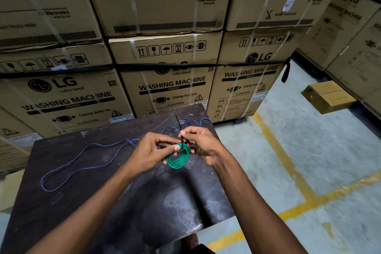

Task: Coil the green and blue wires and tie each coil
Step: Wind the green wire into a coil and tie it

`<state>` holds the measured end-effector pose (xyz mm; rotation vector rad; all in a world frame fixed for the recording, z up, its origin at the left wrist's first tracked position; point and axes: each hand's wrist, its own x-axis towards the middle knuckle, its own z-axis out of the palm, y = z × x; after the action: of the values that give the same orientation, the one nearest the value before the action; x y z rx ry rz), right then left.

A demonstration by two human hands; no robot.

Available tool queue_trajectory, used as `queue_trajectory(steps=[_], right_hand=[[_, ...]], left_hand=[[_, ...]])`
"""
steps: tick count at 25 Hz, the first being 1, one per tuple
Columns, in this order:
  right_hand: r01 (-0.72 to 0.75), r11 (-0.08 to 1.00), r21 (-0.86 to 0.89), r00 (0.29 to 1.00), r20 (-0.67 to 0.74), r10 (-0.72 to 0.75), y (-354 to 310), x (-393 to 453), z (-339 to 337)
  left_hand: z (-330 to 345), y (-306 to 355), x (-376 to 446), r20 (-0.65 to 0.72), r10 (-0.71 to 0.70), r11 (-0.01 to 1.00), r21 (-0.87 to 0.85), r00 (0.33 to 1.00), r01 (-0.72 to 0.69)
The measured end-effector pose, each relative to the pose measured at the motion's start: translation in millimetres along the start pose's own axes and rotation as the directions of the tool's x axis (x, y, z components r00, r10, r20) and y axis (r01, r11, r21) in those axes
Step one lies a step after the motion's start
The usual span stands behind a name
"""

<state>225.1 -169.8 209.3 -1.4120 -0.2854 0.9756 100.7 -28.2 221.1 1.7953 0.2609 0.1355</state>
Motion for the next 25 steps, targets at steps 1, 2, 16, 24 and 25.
queue_trajectory(steps=[1,2,16,24,25], right_hand=[[0.012,1.0,0.004,1.0,-0.011,-0.012,2,0,3],[0.027,0.999,0.022,0.999,-0.027,-0.027,4,1,6],[0.084,0.996,-0.04,0.995,-0.057,-0.087,27,9,3],[-0.344,0.935,0.08,0.939,0.014,0.344,64,0,-20],[-0.366,0.924,0.111,0.93,0.007,0.367,68,1,-24]], left_hand=[[0,0,0,-0.001,0.0,1.0,0.002,1.0,0.0],[0,0,0,0.0,0.006,1.0,0.011,1.0,-0.006],[6,-23,-2,-0.162,-0.066,0.994,-0.102,0.985,0.05],[9,-65,-1,-0.075,0.144,0.913,0.394,0.987,-0.104],[12,-71,0,-0.032,0.181,0.868,0.474,0.983,-0.145]])
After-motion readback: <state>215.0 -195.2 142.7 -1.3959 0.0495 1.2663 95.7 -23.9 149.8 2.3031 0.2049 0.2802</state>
